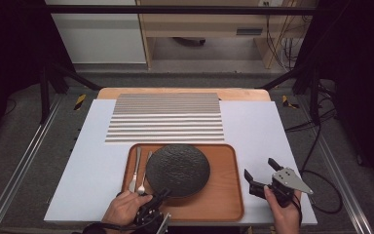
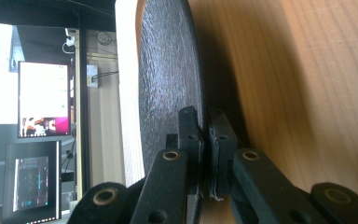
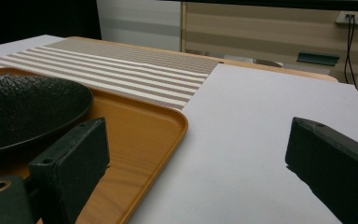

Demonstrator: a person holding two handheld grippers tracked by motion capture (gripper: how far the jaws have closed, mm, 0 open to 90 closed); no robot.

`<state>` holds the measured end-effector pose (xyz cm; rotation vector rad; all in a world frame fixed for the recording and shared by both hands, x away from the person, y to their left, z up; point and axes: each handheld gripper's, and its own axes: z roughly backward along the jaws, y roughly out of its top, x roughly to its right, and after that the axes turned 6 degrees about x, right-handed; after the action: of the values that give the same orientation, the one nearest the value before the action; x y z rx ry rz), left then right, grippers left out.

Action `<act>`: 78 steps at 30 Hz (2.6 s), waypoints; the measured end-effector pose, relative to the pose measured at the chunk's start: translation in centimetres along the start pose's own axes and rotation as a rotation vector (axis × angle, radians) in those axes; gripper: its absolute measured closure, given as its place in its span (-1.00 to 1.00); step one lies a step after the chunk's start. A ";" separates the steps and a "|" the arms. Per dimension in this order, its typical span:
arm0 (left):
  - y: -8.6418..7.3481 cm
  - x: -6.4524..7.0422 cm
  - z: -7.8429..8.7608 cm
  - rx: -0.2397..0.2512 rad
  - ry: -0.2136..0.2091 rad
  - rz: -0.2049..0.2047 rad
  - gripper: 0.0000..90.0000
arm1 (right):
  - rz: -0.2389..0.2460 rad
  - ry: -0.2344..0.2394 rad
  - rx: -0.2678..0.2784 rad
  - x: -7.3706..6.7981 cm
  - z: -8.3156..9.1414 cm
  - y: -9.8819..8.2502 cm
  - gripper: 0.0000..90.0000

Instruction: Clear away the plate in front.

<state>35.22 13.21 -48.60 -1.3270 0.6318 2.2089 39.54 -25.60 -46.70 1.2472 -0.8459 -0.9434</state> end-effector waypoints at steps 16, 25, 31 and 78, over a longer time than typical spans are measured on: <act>0.0 0.2 -0.1 -0.006 -0.014 -0.004 0.93 | -0.001 0.001 0.002 0.0 0.0 0.0 -0.86; 0.1 0.3 -0.2 -0.013 -0.018 -0.012 0.93 | 0.002 0.004 -0.001 -0.1 0.0 0.0 -0.86; 0.2 0.4 -0.2 -0.025 -0.025 0.000 0.92 | 0.001 0.004 -0.001 -0.1 0.0 0.0 -0.86; -0.4 0.9 -0.6 -0.015 -0.054 0.032 0.63 | -0.003 0.002 -0.006 0.0 0.0 0.0 -0.86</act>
<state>35.46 13.31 -49.72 -1.2680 0.6223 2.2712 39.52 -25.58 -46.72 1.2438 -0.8397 -0.9465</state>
